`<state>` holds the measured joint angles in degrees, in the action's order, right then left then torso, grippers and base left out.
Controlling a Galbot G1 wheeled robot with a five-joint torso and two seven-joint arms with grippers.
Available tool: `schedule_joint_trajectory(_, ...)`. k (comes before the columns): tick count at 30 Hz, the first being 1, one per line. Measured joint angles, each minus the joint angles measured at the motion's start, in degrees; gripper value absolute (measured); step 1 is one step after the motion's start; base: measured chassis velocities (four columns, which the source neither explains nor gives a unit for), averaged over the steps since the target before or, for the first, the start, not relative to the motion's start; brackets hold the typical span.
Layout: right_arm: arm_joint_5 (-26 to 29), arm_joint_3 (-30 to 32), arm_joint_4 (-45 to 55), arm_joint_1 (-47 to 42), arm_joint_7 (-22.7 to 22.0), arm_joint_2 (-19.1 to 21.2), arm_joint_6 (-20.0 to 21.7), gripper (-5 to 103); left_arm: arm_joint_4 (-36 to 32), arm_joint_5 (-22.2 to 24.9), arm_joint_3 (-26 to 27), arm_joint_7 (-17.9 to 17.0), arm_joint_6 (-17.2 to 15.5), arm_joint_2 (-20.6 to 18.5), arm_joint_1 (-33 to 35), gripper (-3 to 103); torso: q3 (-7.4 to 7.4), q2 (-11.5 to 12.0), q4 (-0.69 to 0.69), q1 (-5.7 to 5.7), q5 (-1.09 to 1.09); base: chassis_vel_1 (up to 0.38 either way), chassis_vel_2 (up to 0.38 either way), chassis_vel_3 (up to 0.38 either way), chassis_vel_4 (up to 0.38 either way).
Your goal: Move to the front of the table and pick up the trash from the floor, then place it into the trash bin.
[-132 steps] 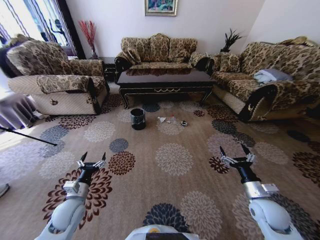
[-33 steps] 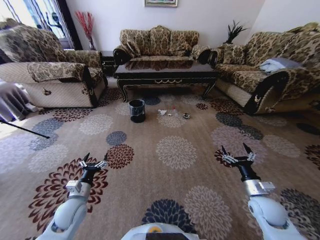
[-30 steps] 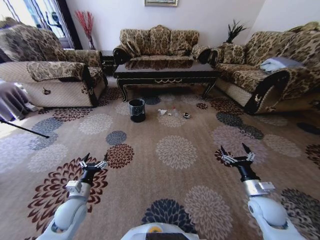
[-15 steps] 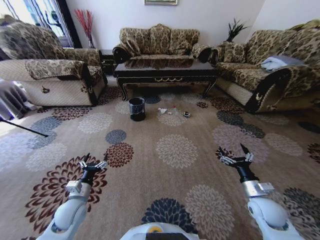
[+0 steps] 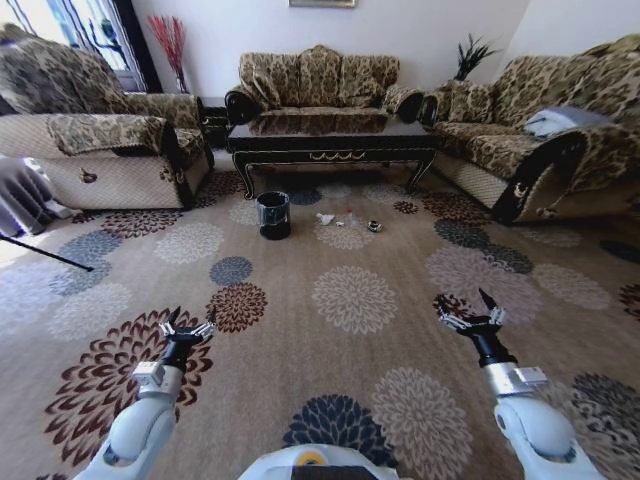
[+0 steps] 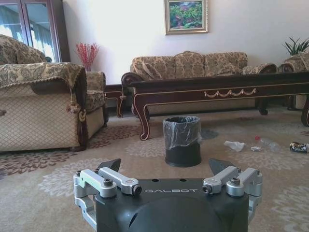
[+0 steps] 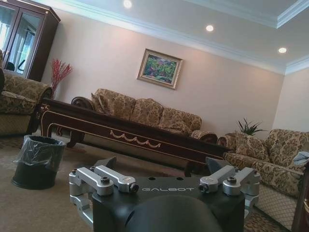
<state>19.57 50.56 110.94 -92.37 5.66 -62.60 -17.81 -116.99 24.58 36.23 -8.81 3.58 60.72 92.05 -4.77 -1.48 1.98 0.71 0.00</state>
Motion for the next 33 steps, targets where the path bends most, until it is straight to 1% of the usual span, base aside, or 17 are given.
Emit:
schedule_joint_trajectory(2, 0.0, 0.0, 0.0, 0.0, 0.2, 0.0, 0.0, 100, 0.0, -0.1, 0.0, 0.0, 0.0, 0.0, 0.0, 100, 0.46, 0.5, 0.0, 0.01, 0.0, 0.0, 0.0, 0.0, 0.0)
schedule_joint_trajectory(3, 0.1, 0.0, -0.1, 0.0, 0.3, 0.1, -0.1, 100, 0.0, -0.1, 0.0, 0.0, 0.0, 0.0, 0.0, 100, 0.97, 0.9, 0.0, 0.04, 0.0, 0.0, 0.0, 0.0, 0.0)
schedule_joint_trajectory(4, 0.1, 0.0, -0.1, 0.0, 0.3, 0.1, -0.1, 100, 0.0, -0.1, 0.0, 0.0, 0.0, 0.0, 0.0, 100, 0.97, 0.9, 0.0, 0.04, 0.0, 0.0, 0.0, 0.0, 0.0)
schedule_joint_trajectory(8, 0.2, -0.1, -0.3, 0.1, 0.4, 0.2, -0.3, 100, 0.0, -0.1, -0.1, -0.1, 0.0, -0.1, 0.1, 100, 1.83, 1.5, 0.0, -0.05, 0.01, 0.0, 0.0, 0.0, 0.0)
schedule_joint_trajectory(15, 0.2, -0.1, -0.3, 0.1, 0.5, 0.3, -0.4, 100, 0.0, -0.3, -0.2, -0.3, -0.2, -0.2, -0.2, 100, 1.96, 1.5, 0.0, -0.15, 0.0, 0.0, 0.0, 0.0, 0.0)
schedule_joint_trajectory(17, 0.8, -0.1, -0.4, 0.1, 1.0, 0.3, -0.8, 100, 0.0, -1.0, -0.4, -0.3, 0.2, -0.2, -0.2, 100, 1.95, 1.5, -0.01, -0.15, 0.0, 0.0, 0.0, 0.0, 0.0)
schedule_joint_trajectory(19, 1.3, -0.2, -0.8, 0.0, 1.9, 0.2, -1.7, 100, 0.0, -1.7, -0.7, -0.3, 1.5, 0.0, -0.1, 100, 1.9, 1.5, 0.0, -0.16, 0.0, 0.0, 0.0, 0.0, 0.0)
schedule_joint_trajectory(24, 2.0, -0.4, -1.8, 0.2, 3.7, -0.2, -4.0, 100, 0.0, -2.1, -0.6, -0.3, 2.0, 0.1, 0.1, 100, 1.78, 1.5, 0.0, -0.16, 0.0, 0.0, 0.0, 0.0, 0.0)
schedule_joint_trajectory(29, 2.2, -0.4, -2.1, 0.3, 4.1, -0.4, -4.4, 100, 0.0, -1.6, -0.3, -0.1, 2.2, 0.1, 0.2, 100, 1.72, 1.5, 0.0, -0.16, 0.0, -0.048, 0.045, 0.04, -0.039)
schedule_joint_trajectory(33, 2.1, -0.4, -2.1, 0.3, 4.1, -0.4, -4.4, 100, 0.2, -2.4, -0.2, -0.1, 2.1, 0.0, 0.1, 100, 1.63, 1.5, -0.02, -0.15, 0.0, -0.135, 0.129, 0.143, -0.131)
